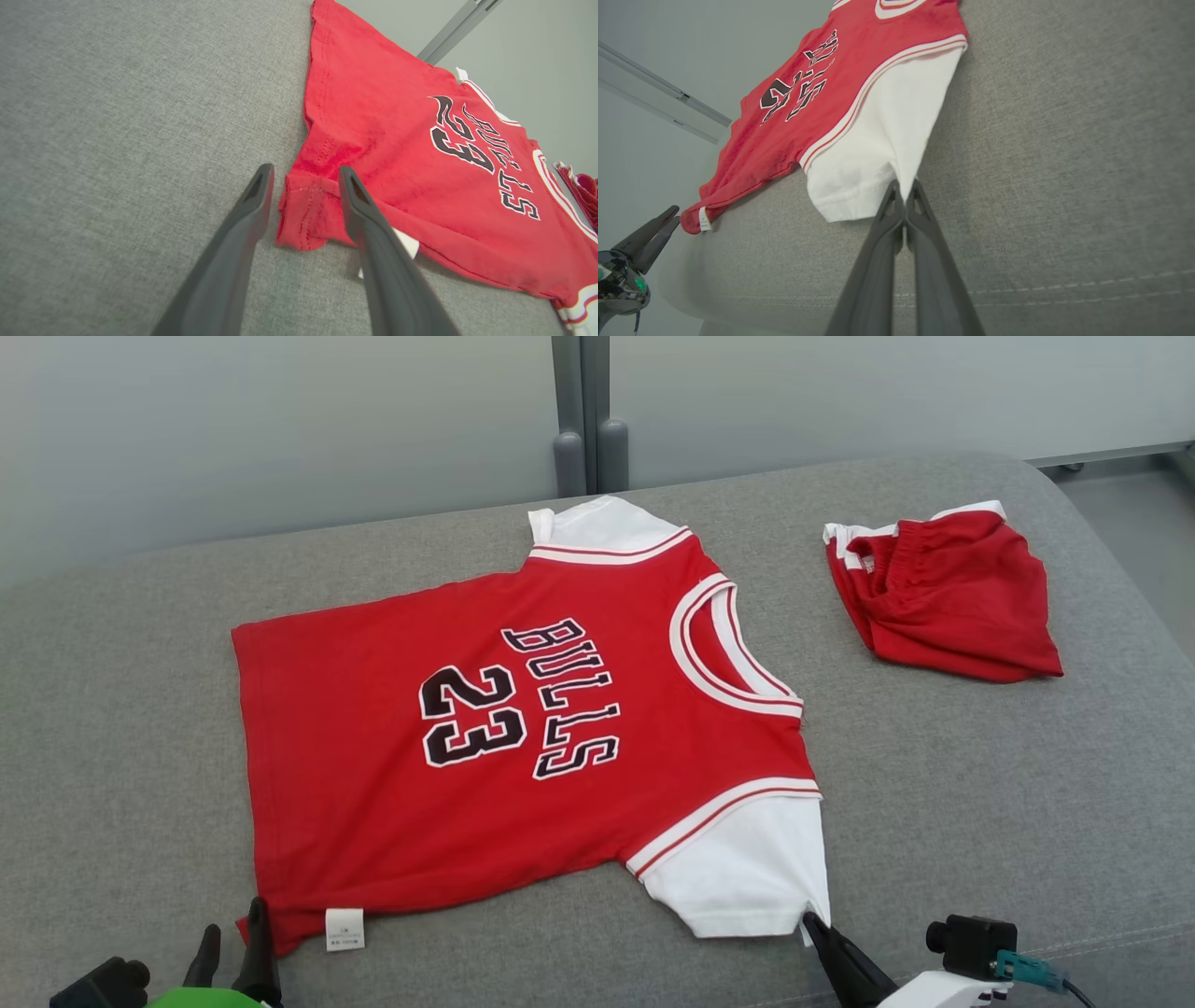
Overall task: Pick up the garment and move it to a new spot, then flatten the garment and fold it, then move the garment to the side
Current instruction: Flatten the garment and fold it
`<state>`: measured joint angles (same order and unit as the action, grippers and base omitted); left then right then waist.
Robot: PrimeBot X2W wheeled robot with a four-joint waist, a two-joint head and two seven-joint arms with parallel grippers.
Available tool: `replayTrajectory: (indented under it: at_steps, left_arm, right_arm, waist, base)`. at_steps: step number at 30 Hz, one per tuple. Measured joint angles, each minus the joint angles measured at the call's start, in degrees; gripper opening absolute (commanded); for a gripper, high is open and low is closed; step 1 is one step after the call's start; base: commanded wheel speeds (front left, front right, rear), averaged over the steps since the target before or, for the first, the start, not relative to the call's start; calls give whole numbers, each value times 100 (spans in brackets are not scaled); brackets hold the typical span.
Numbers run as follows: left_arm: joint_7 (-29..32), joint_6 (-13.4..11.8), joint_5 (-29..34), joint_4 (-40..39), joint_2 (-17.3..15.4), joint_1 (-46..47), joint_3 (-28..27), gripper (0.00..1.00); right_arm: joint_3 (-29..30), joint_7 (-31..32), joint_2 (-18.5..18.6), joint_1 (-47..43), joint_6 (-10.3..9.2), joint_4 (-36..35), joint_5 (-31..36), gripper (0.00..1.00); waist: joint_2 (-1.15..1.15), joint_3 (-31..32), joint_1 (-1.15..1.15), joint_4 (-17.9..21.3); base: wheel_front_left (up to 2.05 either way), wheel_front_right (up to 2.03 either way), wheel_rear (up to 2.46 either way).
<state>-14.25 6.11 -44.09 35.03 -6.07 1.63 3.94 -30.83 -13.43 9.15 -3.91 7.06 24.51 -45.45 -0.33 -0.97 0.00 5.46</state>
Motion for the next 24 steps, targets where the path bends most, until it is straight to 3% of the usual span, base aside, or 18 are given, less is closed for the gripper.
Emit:
replayTrajectory:
  at_steps: [1, 2, 3, 4, 15, 24]
  left_arm:
    - [0, 0, -11, -1, 0, -4, -48, 100]
    - [0, 1, -23, -9, 1, -9, -83, 100]
    - [0, 1, -43, -26, 8, -16, -113, 100]
    - [0, 2, -62, -59, 22, -19, -157, 100]
    - [-9, 52, -80, -883, 158, -181, -491, 100]
    - [-18, 93, 271, -1502, 235, -177, -314, 100]
  right_arm:
    - [-18, 0, 3, 0, 0, 12, 0, 81]
    - [-21, 0, 12, -1, 0, 25, 0, 81]
    - [-21, -2, 35, -3, 0, 40, 0, 92]
    - [-19, -20, 68, -5, 0, 62, 1, 96]
    - [87, -44, 425, -235, 0, 164, 20, 100]
    - [464, -66, 613, -23, 0, -141, 274, 100]
  waist:
    - [0, 4, 0, -8]
    - [0, 7, 0, -14]
    - [0, 9, 0, -19]
    - [0, 10, 0, -24]
    - [0, 11, 0, -11]
    - [0, 49, 0, 75]
  base:
    - [0, 0, 0]
    - [0, 0, 0]
    - [0, 0, 0]
    - [0, 0, 0]
    - [0, 0, 0]
    - [0, 0, 0]
